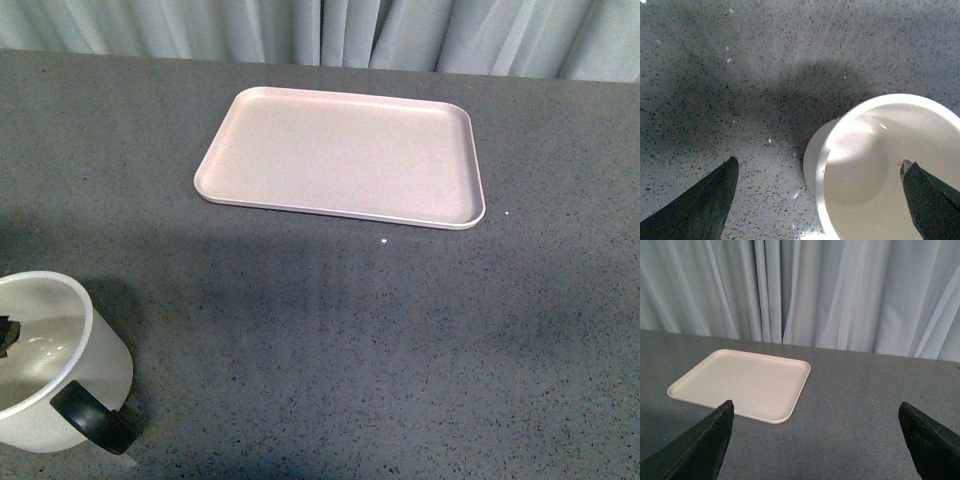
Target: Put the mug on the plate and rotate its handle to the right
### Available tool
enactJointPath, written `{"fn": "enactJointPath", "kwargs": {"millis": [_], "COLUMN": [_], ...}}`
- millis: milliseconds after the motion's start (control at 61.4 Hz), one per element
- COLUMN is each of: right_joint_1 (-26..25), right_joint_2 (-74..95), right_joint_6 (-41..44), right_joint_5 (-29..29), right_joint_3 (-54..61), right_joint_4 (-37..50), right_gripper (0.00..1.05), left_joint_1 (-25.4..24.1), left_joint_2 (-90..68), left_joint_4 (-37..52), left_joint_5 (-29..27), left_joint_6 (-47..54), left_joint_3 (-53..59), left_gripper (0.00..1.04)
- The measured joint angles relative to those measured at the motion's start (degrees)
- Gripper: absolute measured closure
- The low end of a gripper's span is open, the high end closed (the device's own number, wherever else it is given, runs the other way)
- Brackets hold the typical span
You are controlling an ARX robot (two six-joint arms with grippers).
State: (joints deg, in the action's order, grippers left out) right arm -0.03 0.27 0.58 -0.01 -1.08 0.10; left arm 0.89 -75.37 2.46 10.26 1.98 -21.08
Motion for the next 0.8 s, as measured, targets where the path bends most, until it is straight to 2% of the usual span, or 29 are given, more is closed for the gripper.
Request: {"fn": "enactJointPath", "kwargs": {"millis": [179, 391, 505, 602, 684, 798], "right_joint_1": [0.02, 0.02, 0.02, 0.0, 0.0, 0.02], "right_joint_2": [0.0, 0.0, 0.0, 0.0, 0.0, 0.0], "right_joint_6": [0.0, 0.0, 0.0, 0.0, 0.0, 0.0], "right_joint_5": [0.0, 0.0, 0.0, 0.0, 0.0, 0.0], "right_joint_3": [0.0, 0.0, 0.0, 0.0, 0.0, 0.0], "right_joint_4": [0.0, 0.0, 0.0, 0.0, 0.0, 0.0], "right_gripper": [0.09, 0.09, 0.09, 0.09, 0.09, 0.09], "left_joint_1": [0.13, 0.96, 1.49, 2.23, 3.67, 6.47], "left_joint_2": [-3.96, -4.76, -4.33, -3.02, -1.18, 0.09], "left_joint_4": [1.49, 1.68, 0.5, -0.7, -2.64, -4.76], "left_joint_5": [-1.16, -2.86, -2.89, -2.82, -3.23, -4.07], "left_joint_6": [0.33, 0.09, -1.46, -2.86, -5.14, -8.0], "left_joint_3": [-0.07, -0.74, -0.98, -1.05, -1.79, -3.48], "left_gripper": [0.12, 0.46, 0.71, 0.85, 1.02, 1.03]}}
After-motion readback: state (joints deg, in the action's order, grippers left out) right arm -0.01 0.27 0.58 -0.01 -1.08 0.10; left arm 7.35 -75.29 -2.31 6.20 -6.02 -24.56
